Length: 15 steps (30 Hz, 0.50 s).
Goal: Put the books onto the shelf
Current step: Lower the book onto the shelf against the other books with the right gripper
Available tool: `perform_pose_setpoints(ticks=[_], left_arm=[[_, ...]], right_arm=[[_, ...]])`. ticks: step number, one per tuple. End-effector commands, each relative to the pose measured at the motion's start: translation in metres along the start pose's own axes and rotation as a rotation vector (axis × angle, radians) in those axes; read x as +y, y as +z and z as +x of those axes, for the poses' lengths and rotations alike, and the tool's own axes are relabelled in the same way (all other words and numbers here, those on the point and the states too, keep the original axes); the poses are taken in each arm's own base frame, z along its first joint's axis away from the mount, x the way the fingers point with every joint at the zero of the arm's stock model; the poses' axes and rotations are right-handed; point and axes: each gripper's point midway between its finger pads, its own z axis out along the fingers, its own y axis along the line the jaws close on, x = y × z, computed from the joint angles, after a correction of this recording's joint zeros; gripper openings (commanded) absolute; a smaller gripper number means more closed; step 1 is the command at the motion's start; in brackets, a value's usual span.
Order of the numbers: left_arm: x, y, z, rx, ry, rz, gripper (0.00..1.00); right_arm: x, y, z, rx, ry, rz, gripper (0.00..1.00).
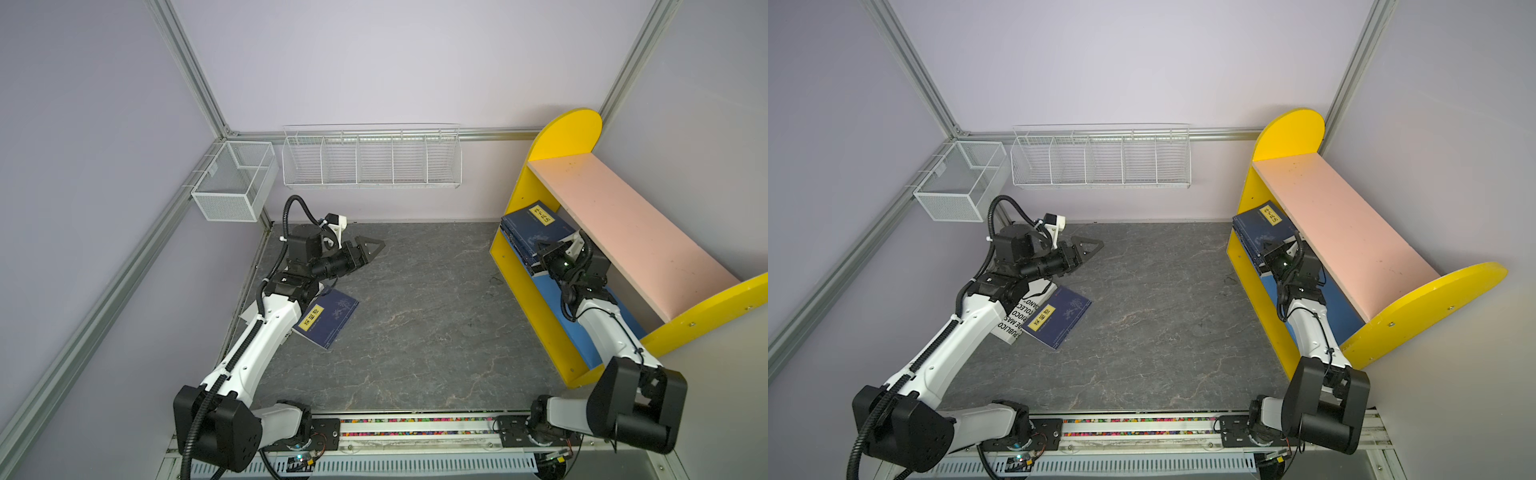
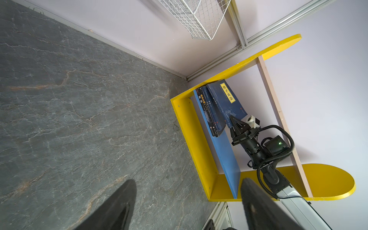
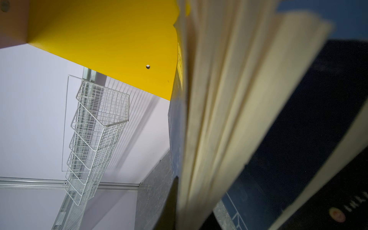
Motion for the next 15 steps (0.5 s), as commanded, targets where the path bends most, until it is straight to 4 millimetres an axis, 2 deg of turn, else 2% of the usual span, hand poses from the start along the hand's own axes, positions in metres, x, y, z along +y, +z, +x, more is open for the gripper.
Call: perform_pose_setpoints(ticks=[1,11,15], left_arm=[[0.005,0.003,-0.002,-0.011,-0.006,-0.002,0.83],[0.009,0.005,-0.001,-0.005,-0.017,-0.008,0.83],[0.010,0.006,0.000,-0.006,-0.018,-0.008,0.83]], right_arm=[[0.026,-0.001,-0.029,-0.080,-0.077,-0.066,0.06],[0.005,0.005,-0.025,-0.085,-0.057,-0.008,0.08],[0.000,0.008,-0.024,-0.077,-0.050,0.015,0.14]])
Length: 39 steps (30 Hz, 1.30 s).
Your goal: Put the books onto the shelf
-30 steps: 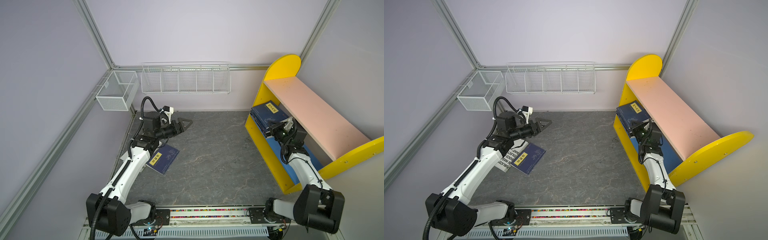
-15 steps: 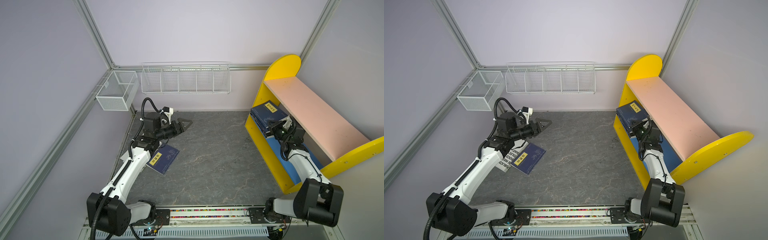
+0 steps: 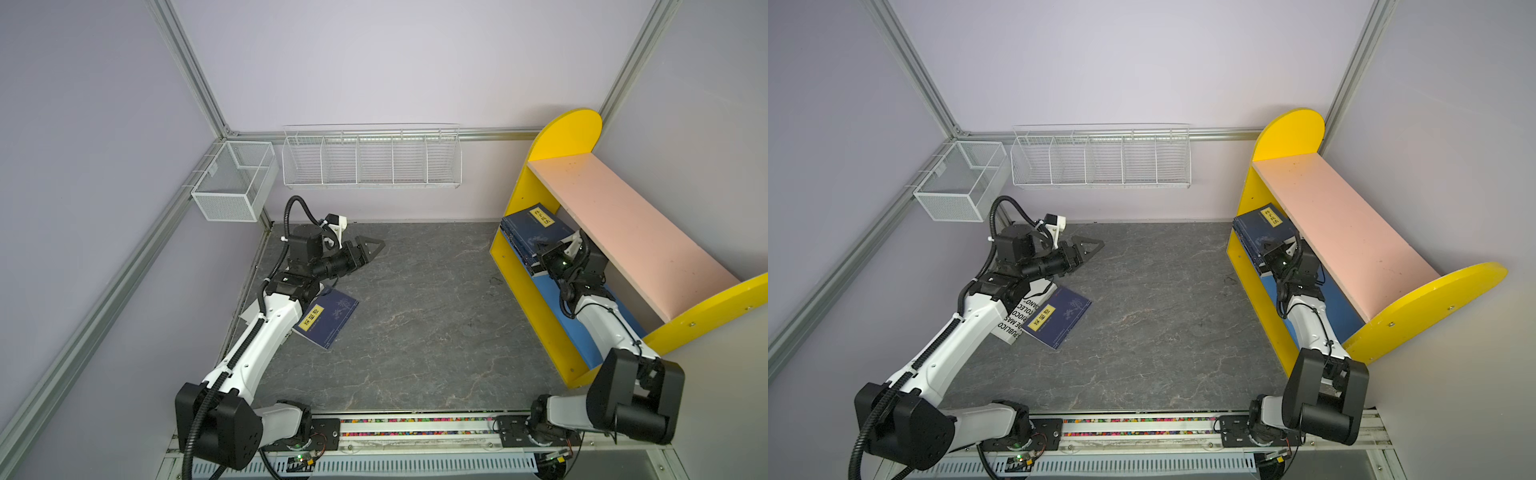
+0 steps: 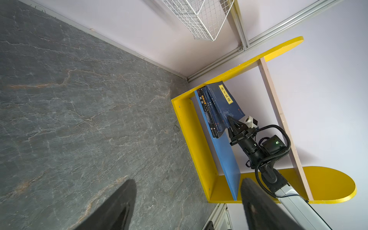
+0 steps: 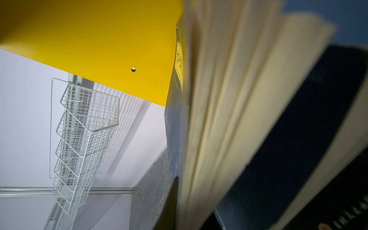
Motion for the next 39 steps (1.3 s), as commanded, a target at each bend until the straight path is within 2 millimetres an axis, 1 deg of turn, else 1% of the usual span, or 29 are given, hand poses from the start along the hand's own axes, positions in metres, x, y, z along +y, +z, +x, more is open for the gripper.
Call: perform_pose_setpoints(ticks=[1,4,6,14,18,22,27,32,35,39], left_arm=[[0.006,0.003,0.000,-0.005,-0.003,-0.004,0.83],[0.007,0.003,0.000,-0.004,-0.006,-0.003,0.83],[0.007,0.002,0.000,-0.007,-0.007,-0.002,0.83],[0.009,0.004,0.003,-0.006,-0.023,0.009,0.83],[0.003,0.001,0.000,-0.021,-0.016,0.024,0.83],[-0.003,-0.001,-0.003,-0.032,-0.005,0.037,0.83],[0.000,0.001,-0.003,-0.031,-0.012,0.037,0.83],[0.002,0.002,-0.001,-0.027,-0.021,0.042,0.83],[0.002,0.000,0.001,-0.028,-0.015,0.033,0.83],[0.007,-0.005,0.001,-0.042,-0.002,-0.005,0.84]], right_arm=[[0.013,-0.002,-0.023,-0.071,-0.049,-0.022,0.18],[0.010,-0.005,-0.024,-0.080,-0.050,0.004,0.27],[0.009,-0.008,-0.025,-0.086,-0.055,0.025,0.29],[0.004,-0.016,-0.030,-0.104,-0.052,0.103,0.52],[0.004,-0.019,-0.031,-0.101,-0.046,0.117,0.55],[0.004,-0.025,-0.030,-0.096,-0.058,0.162,0.57],[0.007,-0.034,-0.026,-0.083,-0.097,0.210,0.57],[0.010,-0.034,-0.025,-0.074,-0.111,0.211,0.57],[0.010,-0.037,-0.028,-0.083,-0.122,0.234,0.58],[0.018,-0.048,-0.036,-0.116,-0.167,0.259,0.60]])
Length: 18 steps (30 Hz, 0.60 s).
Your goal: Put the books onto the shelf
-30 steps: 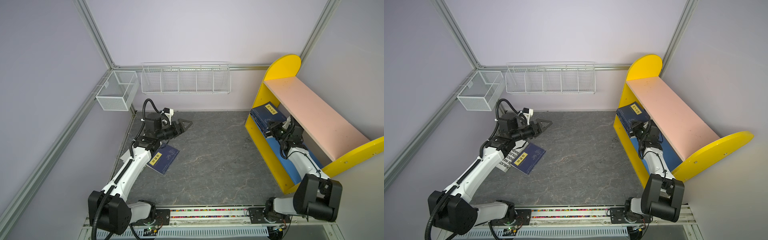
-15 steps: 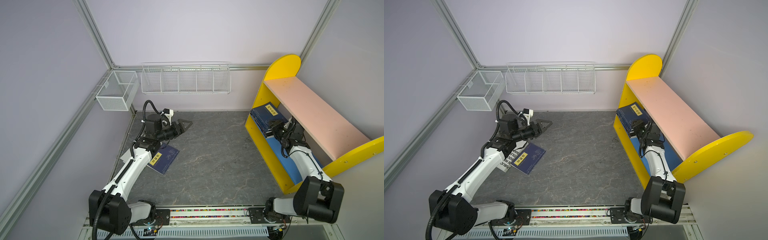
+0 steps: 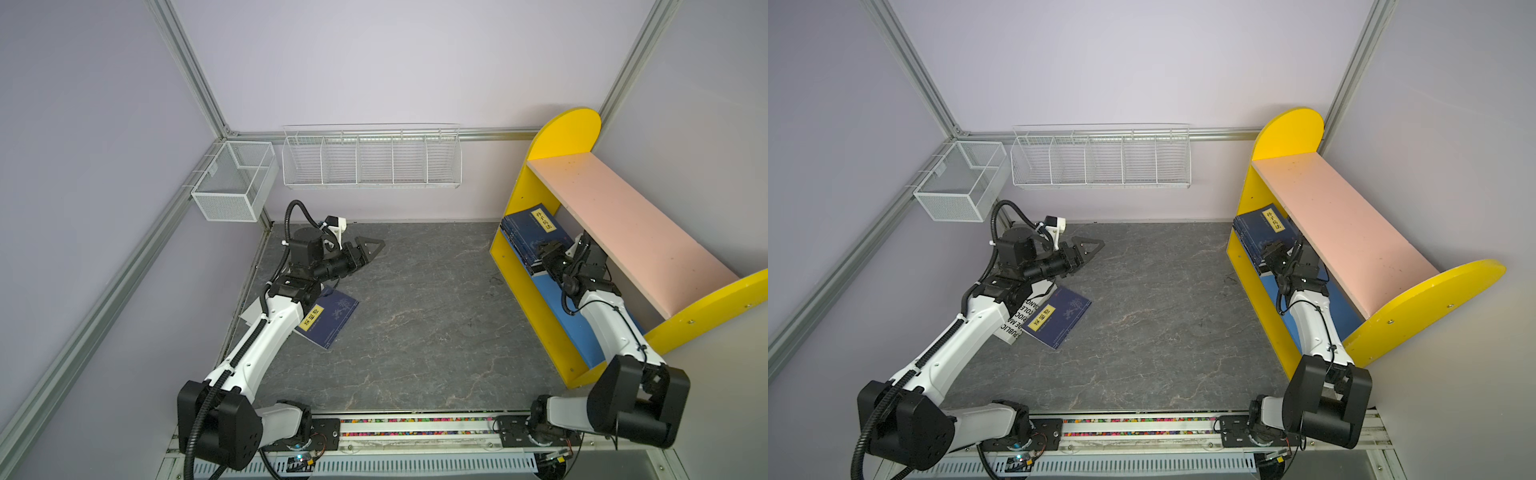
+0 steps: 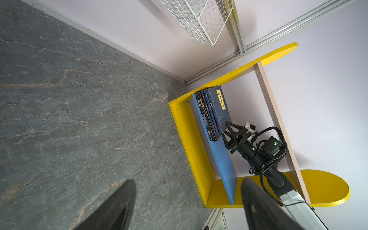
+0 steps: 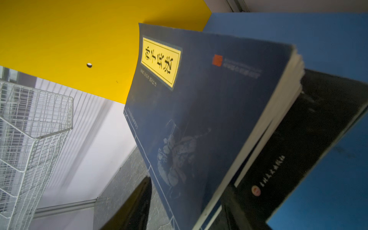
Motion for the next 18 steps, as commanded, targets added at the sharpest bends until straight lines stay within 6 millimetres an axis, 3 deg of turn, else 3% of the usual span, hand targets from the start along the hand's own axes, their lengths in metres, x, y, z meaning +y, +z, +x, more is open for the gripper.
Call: perform_pose_setpoints(ticks=[1,10,18], left_arm=[[0.003,-0.008,0.002,-0.018,0.022,-0.027,0.84],[0.004,-0.010,0.002,-0.027,0.025,-0.033,0.84],[0.017,-0.013,0.007,-0.034,0.024,-0.085,0.85]], right_arm=[[0.030,-0.046,-0.041,-0.140,-0.069,0.030,0.61],[0.041,-0.061,-0.054,-0.177,-0.106,0.030,0.63],[0.059,-0.069,-0.046,-0.166,-0.117,-0.086,0.66]])
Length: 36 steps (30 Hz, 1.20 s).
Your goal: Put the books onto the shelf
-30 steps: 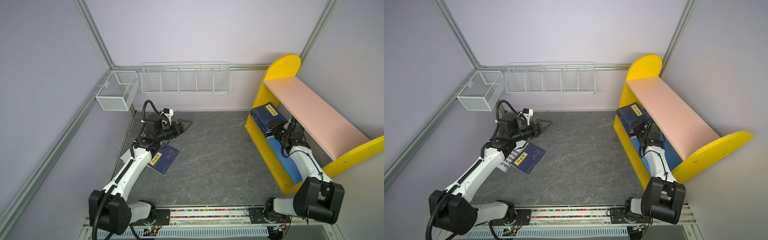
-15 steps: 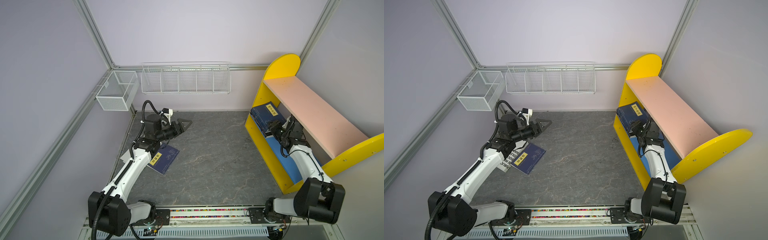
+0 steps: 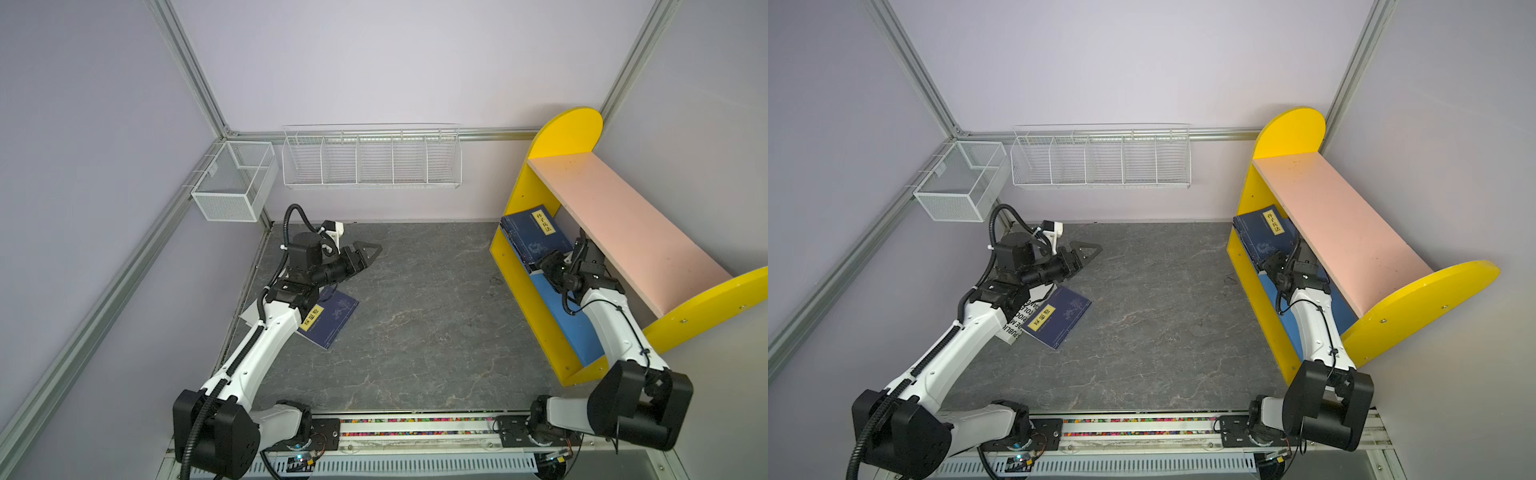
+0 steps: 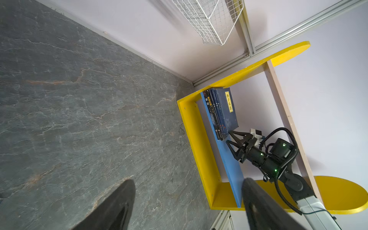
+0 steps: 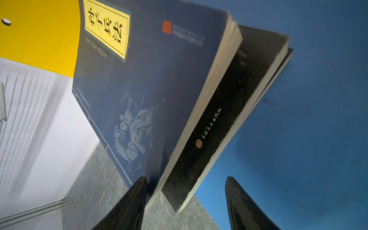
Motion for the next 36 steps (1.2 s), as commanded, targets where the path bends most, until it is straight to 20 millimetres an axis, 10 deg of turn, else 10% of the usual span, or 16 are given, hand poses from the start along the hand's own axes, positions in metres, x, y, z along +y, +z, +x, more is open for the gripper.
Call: perform_pose_setpoints(ticks=[1,26,36], left_arm=[[0.006,-0.005,0.001,-0.017,0.018,-0.029,0.85],[0.030,0.009,0.015,0.008,-0.051,-0.035,0.84],[0.040,0.016,0.020,0.020,-0.084,-0.032,0.84]], right_arm=[[0.077,-0.076,-0.063,-0.273,-0.097,-0.271,0.67],[0.082,-0.080,-0.070,-0.312,-0.091,-0.292,0.45],[0.087,-0.083,-0.077,-0.348,-0.081,-0.321,0.55]])
